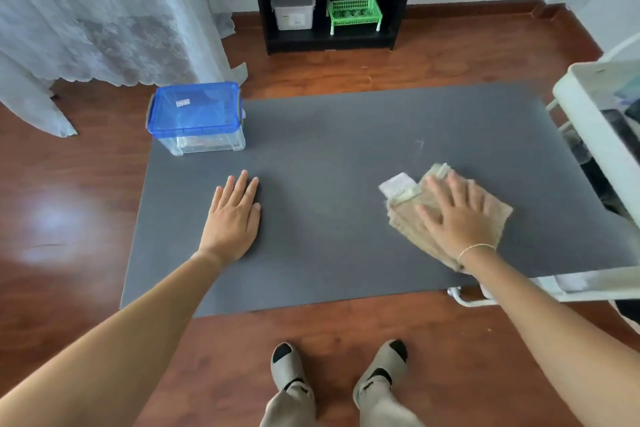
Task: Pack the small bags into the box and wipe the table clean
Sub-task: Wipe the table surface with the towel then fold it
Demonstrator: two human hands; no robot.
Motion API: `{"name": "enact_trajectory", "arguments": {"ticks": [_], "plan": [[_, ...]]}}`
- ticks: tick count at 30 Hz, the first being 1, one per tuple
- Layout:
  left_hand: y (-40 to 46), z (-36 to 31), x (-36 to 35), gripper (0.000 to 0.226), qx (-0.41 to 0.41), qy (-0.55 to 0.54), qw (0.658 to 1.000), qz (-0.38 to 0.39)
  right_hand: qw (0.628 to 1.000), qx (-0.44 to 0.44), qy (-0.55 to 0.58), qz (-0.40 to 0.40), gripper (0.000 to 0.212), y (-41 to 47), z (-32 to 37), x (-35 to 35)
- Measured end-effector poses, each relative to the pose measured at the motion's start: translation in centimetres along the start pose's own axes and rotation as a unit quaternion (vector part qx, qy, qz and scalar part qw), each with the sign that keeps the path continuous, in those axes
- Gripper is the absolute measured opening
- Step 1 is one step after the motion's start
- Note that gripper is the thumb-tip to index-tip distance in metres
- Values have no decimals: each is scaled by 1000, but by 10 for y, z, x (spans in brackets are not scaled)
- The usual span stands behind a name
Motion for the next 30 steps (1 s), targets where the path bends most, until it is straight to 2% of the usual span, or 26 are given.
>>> {"name": "enact_trajectory", "arguments": {"ticks": [2,3,4,5,6,8,9,10,11,12,13,14,16,17,18,19,20,22,23,24,25,26,27,28,29,30], "plan": [[5,-18,-6,49,-10,1,1000,5,981,-191,43,13,63,26,-24,9],[8,-27,-9,49,-15,0,1000,7,975,-214,49,23,63,27,-13,8],[12,-36,-12,49,-18,-2,1000,8,984,-173,40,29,63,20,10,4],[16,-45,-14,49,-19,-4,1000,9,996,-74,33,25,62,6,38,-3],[21,-53,-15,49,-21,-5,1000,8,997,63,28,19,61,-15,67,-10],[29,-66,-19,50,-21,-5,1000,12,945,327,8,23,59,-64,92,-15],[33,-71,-21,50,-23,-3,1000,15,919,392,7,32,58,-71,80,-10],[35,-76,-24,50,-24,0,1000,19,912,409,0,40,58,-62,55,-3],[37,-81,-27,51,-23,4,999,25,923,383,-19,19,57,-45,24,-1],[37,-85,-31,51,-21,12,999,31,947,319,-35,-2,57,-22,-10,1],[36,-89,-35,52,-18,25,999,34,977,210,-38,-5,58,5,-44,4],[35,-91,-39,53,-15,41,999,32,998,66,-18,-4,58,30,-75,8],[33,-92,-43,55,-8,64,998,23,982,-182,51,0,58,66,-92,14],[34,-92,-44,56,-6,68,997,22,972,-225,63,6,58,74,-75,12],[34,-91,-44,58,-4,67,997,23,980,-191,58,18,58,74,-47,6],[35,-90,-44,59,-1,66,998,24,994,-94,56,19,58,66,-15,-1],[35,-90,-45,60,0,67,997,25,997,44,54,16,58,50,18,-8],[34,-90,-45,61,1,75,997,24,950,312,27,5,55,12,50,-11],[34,-90,-44,62,1,74,997,23,922,386,18,10,53,8,43,-6],[34,-91,-43,62,1,71,997,23,907,422,7,19,53,17,25,1],[34,-91,-43,63,2,67,997,22,910,415,-13,1,53,36,1,3],[34,-92,-42,64,3,66,998,21,930,365,-24,-11,54,61,-26,4],[34,-93,-42,64,5,66,998,19,964,264,-21,0,54,90,-51,7],[33,-94,-41,64,6,67,998,17,993,122,3,0,54,118,-72,10],[33,-95,-41,64,7,67,998,15,999,-21,41,1,56,141,-80,13],[33,-95,-41,64,8,68,998,15,990,-124,61,10,58,153,-70,14]]}}
Point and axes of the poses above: each hand's wrist, its own y-axis towards the middle knuckle, its own x-axis out of the back of the hand, z = x × y, the point moved 2 cm from there along y, towards the middle knuckle, and after that the axes turned 7 degrees about -z, right-handed, at the moved point
